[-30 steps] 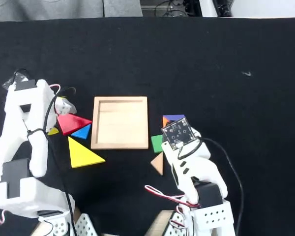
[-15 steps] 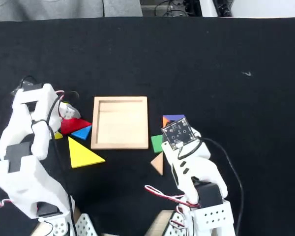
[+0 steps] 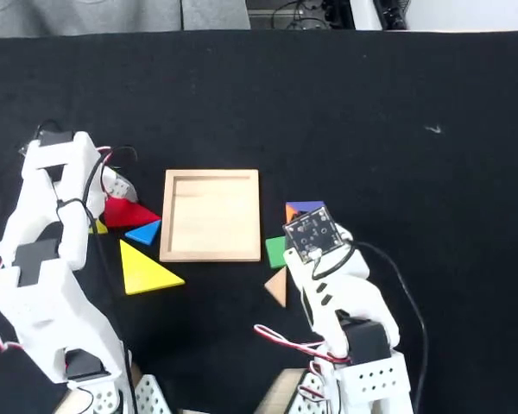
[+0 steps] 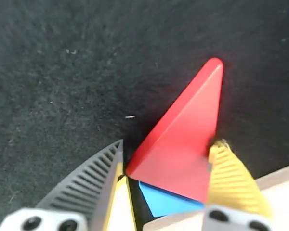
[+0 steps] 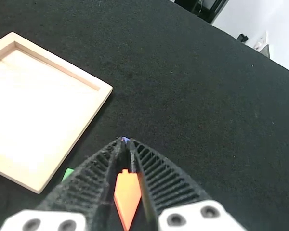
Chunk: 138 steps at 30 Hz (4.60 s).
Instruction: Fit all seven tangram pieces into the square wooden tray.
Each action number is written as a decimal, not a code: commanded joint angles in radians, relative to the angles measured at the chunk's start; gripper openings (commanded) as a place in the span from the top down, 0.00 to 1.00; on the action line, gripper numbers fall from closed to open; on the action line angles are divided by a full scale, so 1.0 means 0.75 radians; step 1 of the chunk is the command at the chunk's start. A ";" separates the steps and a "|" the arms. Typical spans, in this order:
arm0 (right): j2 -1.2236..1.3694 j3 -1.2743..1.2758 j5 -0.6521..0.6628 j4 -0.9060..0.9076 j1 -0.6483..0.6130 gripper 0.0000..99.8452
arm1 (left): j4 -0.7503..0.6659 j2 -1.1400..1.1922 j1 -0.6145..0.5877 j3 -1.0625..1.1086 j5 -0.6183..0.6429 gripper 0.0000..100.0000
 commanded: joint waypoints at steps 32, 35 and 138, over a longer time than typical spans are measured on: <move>-0.099 -0.005 0.008 0.004 0.029 0.99 | -0.106 -0.096 0.199 -0.228 0.072 0.91; -0.099 -0.005 0.008 0.004 0.029 0.99 | -0.155 -0.039 0.212 -0.226 0.078 0.91; -0.099 -0.005 -0.178 -0.123 0.360 0.99 | 0.243 -0.039 0.357 -0.379 -0.483 0.86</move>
